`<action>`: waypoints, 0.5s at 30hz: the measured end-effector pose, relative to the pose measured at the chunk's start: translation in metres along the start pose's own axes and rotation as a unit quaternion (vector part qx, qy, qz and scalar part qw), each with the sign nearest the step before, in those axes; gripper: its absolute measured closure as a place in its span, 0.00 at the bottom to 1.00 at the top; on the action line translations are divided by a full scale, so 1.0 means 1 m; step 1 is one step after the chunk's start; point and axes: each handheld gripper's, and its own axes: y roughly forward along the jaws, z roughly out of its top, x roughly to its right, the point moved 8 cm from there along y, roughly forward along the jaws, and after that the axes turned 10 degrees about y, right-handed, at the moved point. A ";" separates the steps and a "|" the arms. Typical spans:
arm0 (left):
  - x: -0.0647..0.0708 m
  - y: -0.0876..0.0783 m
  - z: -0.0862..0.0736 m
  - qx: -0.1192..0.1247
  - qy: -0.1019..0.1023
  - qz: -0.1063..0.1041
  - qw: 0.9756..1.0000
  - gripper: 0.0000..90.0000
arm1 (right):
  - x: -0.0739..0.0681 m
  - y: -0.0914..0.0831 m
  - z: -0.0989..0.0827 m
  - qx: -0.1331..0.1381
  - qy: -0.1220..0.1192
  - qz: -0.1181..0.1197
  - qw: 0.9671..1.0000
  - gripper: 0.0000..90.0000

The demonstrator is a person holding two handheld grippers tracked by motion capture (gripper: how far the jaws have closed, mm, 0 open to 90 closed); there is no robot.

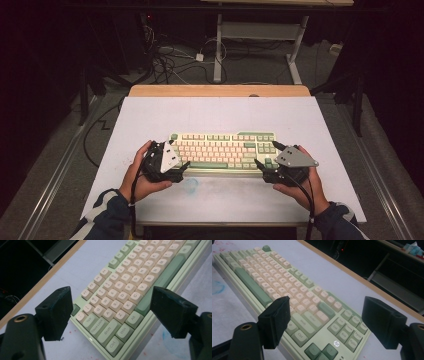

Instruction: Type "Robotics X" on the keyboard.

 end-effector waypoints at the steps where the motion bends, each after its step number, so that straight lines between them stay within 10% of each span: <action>1: 0.000 -0.002 0.000 0.003 -0.001 -0.001 1.000 0.19 | 0.000 -0.001 0.000 0.001 0.000 -0.001 1.000 0.26; 15: -0.005 -0.020 -0.008 0.008 0.006 0.008 1.000 0.19 | 0.003 -0.016 -0.007 0.000 -0.006 -0.011 1.000 0.26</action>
